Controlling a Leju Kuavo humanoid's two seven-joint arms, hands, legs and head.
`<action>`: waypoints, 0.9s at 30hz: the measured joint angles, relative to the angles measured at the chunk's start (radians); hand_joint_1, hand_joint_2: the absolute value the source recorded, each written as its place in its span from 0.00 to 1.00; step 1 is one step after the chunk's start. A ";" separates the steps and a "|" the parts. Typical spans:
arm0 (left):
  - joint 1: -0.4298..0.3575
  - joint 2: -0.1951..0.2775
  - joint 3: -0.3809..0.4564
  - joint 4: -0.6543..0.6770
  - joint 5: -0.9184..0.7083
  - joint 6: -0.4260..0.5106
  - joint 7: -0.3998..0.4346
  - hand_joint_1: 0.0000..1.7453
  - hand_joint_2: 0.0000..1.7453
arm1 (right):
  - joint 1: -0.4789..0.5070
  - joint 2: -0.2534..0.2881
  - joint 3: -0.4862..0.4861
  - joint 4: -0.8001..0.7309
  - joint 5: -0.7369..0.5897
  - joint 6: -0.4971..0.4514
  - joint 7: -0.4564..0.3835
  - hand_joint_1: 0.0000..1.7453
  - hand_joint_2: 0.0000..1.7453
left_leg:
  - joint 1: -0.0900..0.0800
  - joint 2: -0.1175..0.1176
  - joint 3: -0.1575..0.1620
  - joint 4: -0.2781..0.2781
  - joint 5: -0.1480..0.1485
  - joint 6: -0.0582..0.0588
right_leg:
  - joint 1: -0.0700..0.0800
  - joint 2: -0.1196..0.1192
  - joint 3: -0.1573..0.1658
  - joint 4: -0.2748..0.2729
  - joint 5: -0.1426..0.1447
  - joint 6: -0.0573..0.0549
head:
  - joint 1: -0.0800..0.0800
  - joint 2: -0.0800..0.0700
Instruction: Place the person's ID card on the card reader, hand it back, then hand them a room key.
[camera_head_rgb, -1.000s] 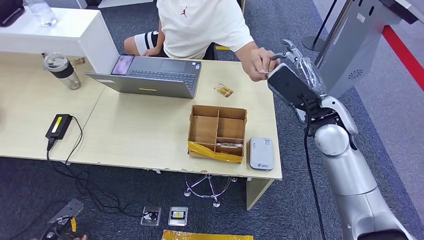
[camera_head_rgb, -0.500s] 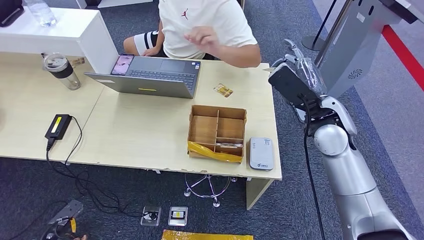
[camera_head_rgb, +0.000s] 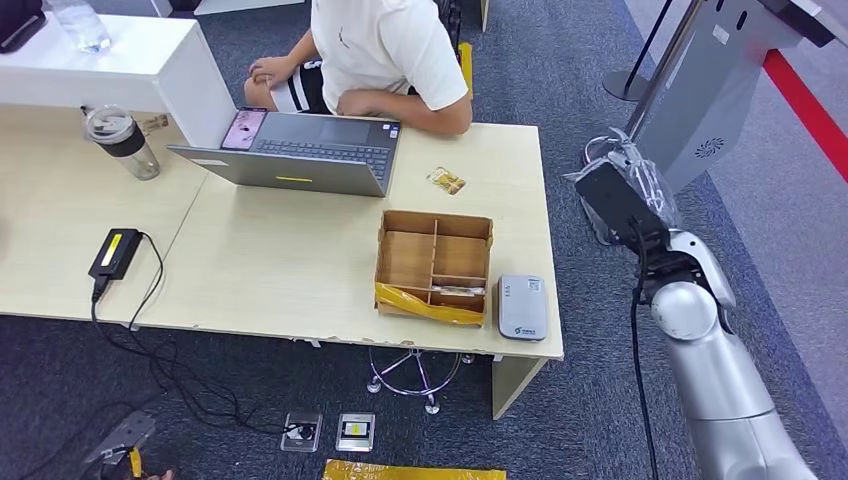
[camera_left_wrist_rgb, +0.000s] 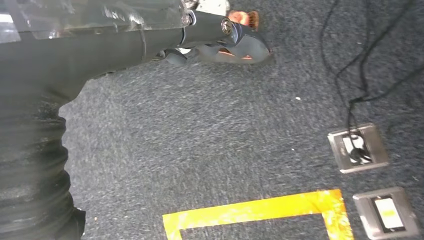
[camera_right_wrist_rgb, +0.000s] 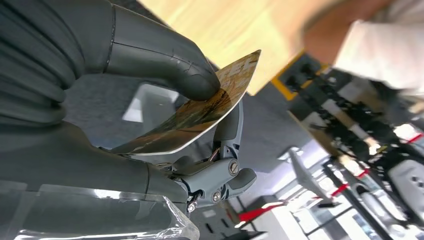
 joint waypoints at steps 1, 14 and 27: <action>0.003 0.002 0.002 0.001 0.000 0.000 0.000 0.00 1.00 | 0.008 -0.008 -0.007 0.007 0.001 -0.003 -0.001 1.00 1.00 | 0.000 0.000 0.000 0.000 0.000 0.000 | 0.000 0.000 0.000 0.000 0.000 0.000 | 0.000 0.000; 0.033 0.014 0.034 0.007 0.010 -0.002 0.000 0.00 1.00 | 0.062 -0.068 -0.066 0.189 -0.002 -0.082 -0.039 1.00 1.00 | 0.001 0.001 0.000 0.000 0.000 -0.001 | 0.001 0.001 -0.001 0.000 0.000 0.000 | 0.000 0.000; 0.042 0.019 0.071 0.009 -0.017 -0.030 0.000 0.00 1.00 | 0.042 -0.092 -0.059 0.554 0.026 0.012 -0.066 1.00 1.00 | 0.001 0.001 0.000 0.000 0.000 -0.001 | 0.001 0.001 -0.001 0.000 0.000 0.000 | 0.000 0.000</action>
